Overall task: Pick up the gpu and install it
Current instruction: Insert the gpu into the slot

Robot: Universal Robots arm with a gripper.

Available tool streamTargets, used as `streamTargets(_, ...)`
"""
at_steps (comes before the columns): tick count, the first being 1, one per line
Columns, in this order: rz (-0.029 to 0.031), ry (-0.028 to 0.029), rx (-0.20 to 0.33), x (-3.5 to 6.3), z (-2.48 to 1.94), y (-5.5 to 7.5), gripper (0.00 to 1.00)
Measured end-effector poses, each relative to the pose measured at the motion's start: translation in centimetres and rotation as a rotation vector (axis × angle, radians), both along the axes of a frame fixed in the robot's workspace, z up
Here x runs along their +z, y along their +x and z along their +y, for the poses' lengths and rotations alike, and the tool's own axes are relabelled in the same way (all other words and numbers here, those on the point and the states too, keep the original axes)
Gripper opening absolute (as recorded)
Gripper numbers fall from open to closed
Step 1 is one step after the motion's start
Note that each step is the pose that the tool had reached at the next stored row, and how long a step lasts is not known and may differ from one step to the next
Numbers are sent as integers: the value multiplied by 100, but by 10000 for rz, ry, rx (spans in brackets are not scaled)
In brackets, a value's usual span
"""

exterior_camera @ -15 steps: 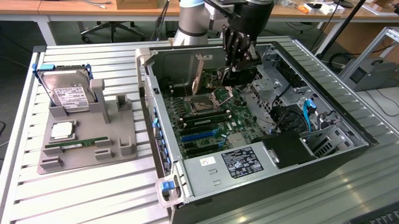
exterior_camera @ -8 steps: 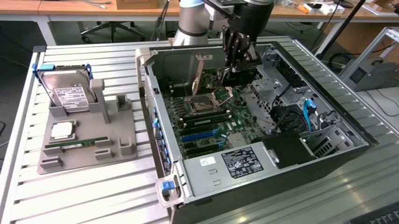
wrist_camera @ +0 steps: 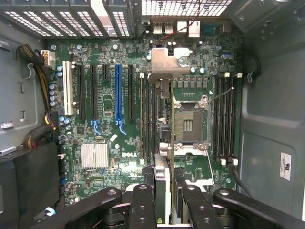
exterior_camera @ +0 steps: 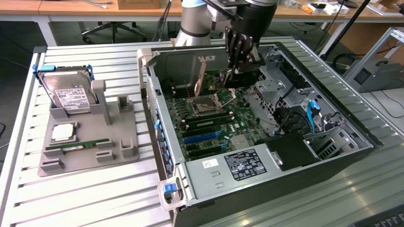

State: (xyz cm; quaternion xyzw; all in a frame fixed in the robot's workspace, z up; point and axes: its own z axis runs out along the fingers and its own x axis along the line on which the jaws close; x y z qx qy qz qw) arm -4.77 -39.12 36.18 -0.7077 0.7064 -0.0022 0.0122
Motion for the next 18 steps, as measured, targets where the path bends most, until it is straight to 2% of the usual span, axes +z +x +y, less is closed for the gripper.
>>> streamTargets(18,0,-1,0,-55,-3,0,27)
